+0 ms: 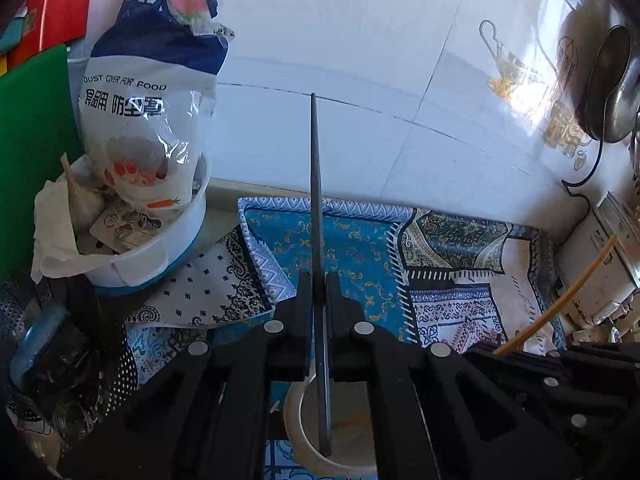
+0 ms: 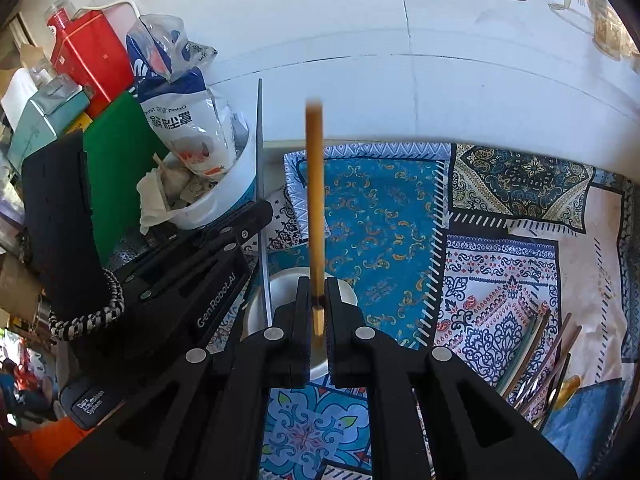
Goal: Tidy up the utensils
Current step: 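Lower both chopsticks into the white cup and open both tools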
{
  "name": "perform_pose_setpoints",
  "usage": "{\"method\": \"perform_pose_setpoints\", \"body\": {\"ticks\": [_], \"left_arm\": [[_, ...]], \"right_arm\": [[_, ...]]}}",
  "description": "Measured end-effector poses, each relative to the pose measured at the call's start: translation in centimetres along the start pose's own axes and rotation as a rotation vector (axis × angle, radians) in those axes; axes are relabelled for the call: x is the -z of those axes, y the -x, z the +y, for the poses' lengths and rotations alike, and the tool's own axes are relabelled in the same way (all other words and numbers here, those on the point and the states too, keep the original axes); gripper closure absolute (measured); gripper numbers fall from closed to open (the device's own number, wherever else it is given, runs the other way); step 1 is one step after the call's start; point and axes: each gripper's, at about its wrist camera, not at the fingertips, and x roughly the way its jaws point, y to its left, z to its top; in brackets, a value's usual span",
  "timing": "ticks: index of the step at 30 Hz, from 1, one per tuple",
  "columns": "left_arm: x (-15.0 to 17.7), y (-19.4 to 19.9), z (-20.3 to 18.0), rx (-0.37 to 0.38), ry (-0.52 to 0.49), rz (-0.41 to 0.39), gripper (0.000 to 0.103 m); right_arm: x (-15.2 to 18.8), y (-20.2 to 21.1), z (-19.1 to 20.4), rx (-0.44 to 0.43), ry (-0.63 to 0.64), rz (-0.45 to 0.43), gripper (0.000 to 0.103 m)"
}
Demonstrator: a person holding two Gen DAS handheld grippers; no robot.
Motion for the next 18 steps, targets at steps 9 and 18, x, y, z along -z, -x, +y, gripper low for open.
{"method": "perform_pose_setpoints", "body": {"ticks": [9, 18], "left_arm": [[0.3, 1.4, 0.1, 0.013, -0.018, 0.088, 0.099], [-0.4, 5.4, -1.7, -0.016, -0.068, 0.053, 0.098]], "right_arm": [[-0.2, 0.0, -0.4, 0.003, -0.001, 0.025, 0.090], [0.1, 3.1, -0.5, 0.010, 0.033, -0.018, 0.072]]}}
